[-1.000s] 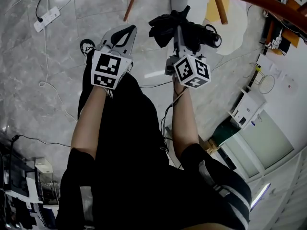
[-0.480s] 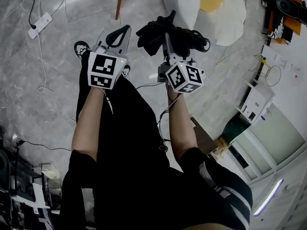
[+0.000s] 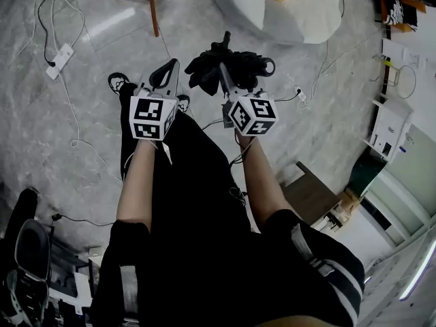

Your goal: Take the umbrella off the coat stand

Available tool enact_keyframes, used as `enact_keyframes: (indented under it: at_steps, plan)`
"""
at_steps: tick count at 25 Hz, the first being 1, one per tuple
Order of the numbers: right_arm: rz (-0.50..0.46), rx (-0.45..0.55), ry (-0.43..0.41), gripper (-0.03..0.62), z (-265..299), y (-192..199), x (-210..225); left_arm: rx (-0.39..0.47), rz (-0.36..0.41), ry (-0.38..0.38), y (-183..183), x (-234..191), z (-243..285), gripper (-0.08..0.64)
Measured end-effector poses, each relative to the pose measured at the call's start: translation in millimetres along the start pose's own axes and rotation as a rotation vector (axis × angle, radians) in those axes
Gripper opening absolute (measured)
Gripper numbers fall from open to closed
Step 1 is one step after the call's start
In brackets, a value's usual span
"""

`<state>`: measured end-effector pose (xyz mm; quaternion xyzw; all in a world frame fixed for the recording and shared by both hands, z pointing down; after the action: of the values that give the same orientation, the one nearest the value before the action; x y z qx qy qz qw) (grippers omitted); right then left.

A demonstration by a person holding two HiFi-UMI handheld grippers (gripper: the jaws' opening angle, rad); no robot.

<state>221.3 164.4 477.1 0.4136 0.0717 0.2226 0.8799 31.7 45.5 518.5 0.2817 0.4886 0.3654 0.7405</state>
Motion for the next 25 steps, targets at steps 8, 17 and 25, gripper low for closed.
enact_keyframes:
  at_steps: [8,17,25]
  plan:
    - [0.127,0.040,0.034,0.245,-67,-4,41,-0.082,0.110,0.088,-34,72,12,-0.002]
    - [0.153,0.182,0.103,0.245,-148,-43,89,-0.031,0.276,0.163,-103,157,22,-0.002]
    - [0.194,0.282,0.103,0.245,-209,-79,111,0.066,0.404,0.167,-161,229,5,-0.002]
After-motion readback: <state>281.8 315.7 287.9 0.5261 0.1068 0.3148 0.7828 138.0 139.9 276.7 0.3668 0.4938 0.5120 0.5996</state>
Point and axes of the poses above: the fingertips, and each gripper's own axes: z forward along the fingers, x to its right, y out of its underside, the point moved 9 cm from there along -z, backward along the fingers, and after that the axes turned 12 degrees about y, right-handed, at the moved point
